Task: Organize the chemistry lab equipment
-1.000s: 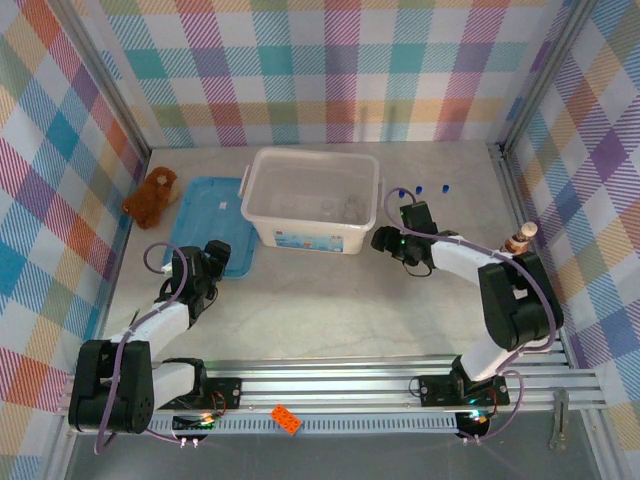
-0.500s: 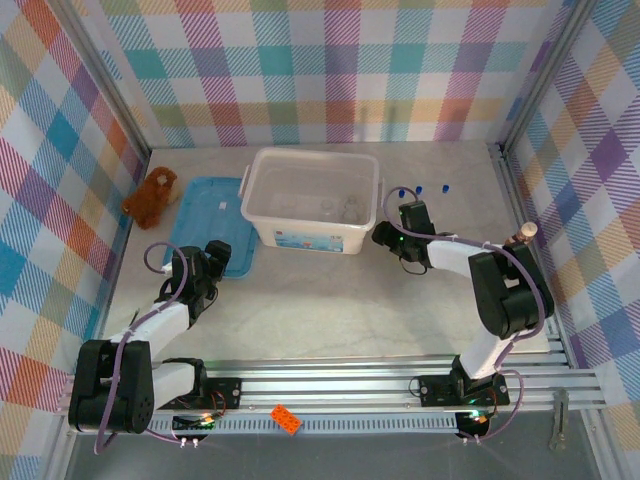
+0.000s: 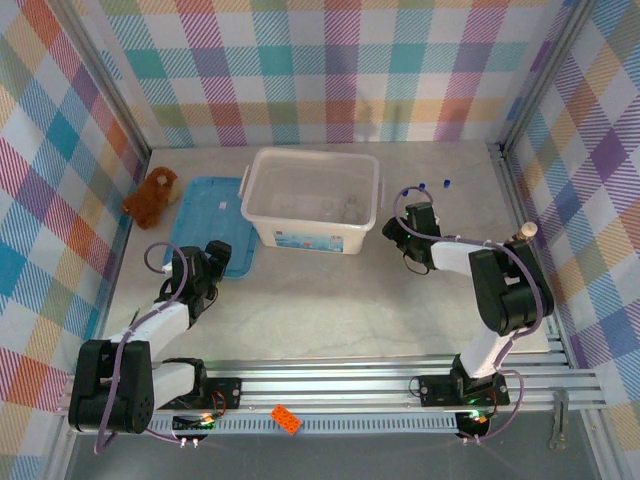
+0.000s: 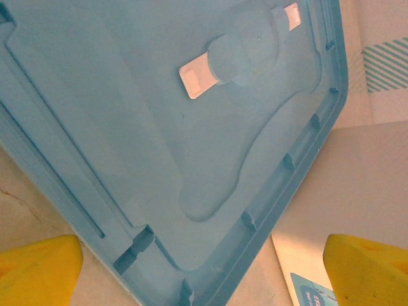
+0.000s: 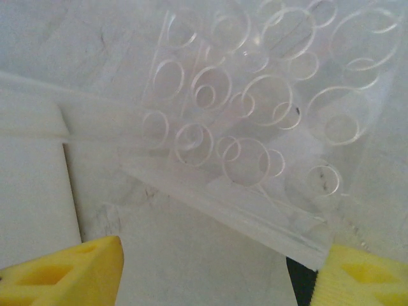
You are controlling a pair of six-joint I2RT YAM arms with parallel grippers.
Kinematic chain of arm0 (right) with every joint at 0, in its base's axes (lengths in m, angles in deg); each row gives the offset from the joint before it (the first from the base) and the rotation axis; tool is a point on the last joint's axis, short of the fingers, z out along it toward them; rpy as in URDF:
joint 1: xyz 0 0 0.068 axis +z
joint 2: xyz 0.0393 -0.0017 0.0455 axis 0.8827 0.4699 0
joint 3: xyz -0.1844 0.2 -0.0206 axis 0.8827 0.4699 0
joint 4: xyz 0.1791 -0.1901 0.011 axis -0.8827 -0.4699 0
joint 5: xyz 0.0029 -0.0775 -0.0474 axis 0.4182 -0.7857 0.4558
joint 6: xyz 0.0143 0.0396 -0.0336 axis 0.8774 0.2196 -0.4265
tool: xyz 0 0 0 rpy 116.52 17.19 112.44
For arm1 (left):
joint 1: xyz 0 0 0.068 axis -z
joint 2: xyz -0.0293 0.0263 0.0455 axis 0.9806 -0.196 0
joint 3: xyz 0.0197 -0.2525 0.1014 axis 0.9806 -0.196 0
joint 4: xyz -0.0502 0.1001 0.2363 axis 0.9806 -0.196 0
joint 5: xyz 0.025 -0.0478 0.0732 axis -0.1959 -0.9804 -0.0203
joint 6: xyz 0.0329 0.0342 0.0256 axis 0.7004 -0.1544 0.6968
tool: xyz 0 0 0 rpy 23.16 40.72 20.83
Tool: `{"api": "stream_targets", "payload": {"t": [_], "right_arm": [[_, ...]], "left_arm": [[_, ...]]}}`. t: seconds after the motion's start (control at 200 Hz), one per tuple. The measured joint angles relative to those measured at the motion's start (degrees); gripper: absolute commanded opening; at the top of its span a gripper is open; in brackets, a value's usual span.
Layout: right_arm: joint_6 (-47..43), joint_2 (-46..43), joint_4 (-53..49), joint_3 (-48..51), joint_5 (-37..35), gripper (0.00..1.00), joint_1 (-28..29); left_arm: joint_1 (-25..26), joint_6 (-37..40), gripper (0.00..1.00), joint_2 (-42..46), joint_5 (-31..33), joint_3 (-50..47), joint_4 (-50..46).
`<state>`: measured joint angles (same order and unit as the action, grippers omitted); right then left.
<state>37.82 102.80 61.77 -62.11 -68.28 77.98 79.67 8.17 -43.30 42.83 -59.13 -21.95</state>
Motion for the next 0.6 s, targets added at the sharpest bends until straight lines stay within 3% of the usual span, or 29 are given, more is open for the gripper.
{"api": "stream_targets", "payload": {"t": [0.265,0.6], "right_arm": [[2.64,1.53,0.92,-1.16,-0.13,0.7,-2.01],[2.21,1.6,0.15,-2.91,0.48,0.7,-8.94]], "left_arm": [[0.0,0.26,0.97,0.24,-0.46,0.0,-0.52],[0.0,1.53,0.97,2.32,-0.42,0.0,-2.86]]}}
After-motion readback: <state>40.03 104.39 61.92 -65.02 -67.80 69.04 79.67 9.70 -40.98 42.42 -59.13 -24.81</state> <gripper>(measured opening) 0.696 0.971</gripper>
